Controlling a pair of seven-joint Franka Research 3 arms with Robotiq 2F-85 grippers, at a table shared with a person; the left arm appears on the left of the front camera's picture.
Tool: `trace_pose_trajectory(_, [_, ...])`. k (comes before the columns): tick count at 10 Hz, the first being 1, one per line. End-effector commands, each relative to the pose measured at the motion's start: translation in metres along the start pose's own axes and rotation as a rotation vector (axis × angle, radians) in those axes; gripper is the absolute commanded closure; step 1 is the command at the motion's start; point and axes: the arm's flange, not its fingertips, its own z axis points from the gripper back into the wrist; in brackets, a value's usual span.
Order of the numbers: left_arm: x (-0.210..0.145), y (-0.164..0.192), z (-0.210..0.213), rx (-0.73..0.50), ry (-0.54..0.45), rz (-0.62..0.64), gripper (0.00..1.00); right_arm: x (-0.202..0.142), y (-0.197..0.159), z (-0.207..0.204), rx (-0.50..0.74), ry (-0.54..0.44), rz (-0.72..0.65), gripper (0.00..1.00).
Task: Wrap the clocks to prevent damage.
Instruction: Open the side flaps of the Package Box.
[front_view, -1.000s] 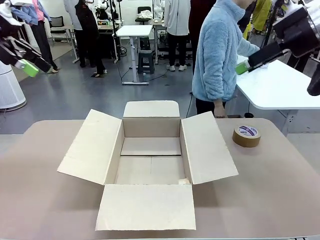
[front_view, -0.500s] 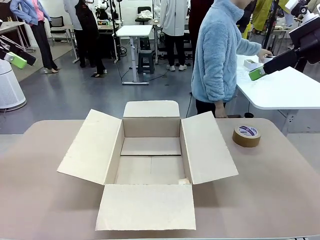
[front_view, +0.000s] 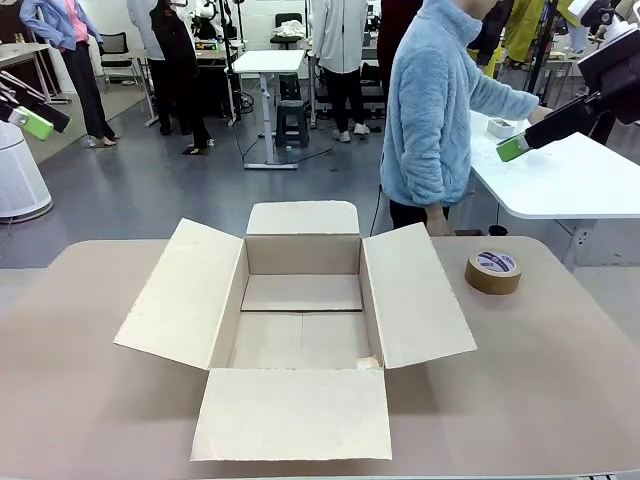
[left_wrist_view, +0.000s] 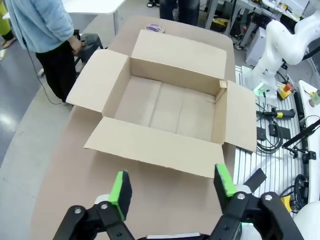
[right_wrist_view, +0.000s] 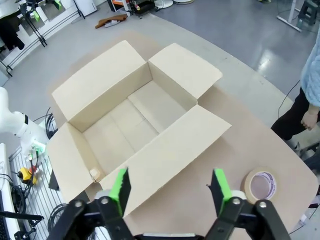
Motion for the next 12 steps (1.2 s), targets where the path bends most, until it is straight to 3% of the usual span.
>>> trace_pose_trajectory(1, [-0.0084, -0.0045, 0.0008, 0.004, 0.010, -0.034, 1.00, -0.0058, 0.0067, -0.0011, -0.040, -0.003, 0.047, 1.00])
trace_pose_trajectory(2, [-0.0091, -0.0048, 0.0009, -0.001, 0.012, -0.036, 0.62, -0.0054, 0.0080, -0.0006, -0.041, -0.002, 0.049, 0.61])
trace_pose_trajectory(3, [-0.0045, -0.0058, -0.0026, -0.005, 0.018, -0.037, 1.00, -0.0044, 0.0071, -0.0008, -0.044, 0.004, 0.041, 0.75])
trace_pose_trajectory(4, [-0.0055, -0.0070, -0.0029, -0.005, 0.020, -0.037, 1.00, -0.0048, 0.0068, -0.0004, -0.045, 0.009, 0.039, 1.00])
trace_pose_trajectory(12, [-0.0078, -0.0057, 0.0022, -0.048, 0.028, -0.013, 1.00, -0.0108, 0.0051, 0.0027, -0.011, 0.038, 0.090, 1.00])
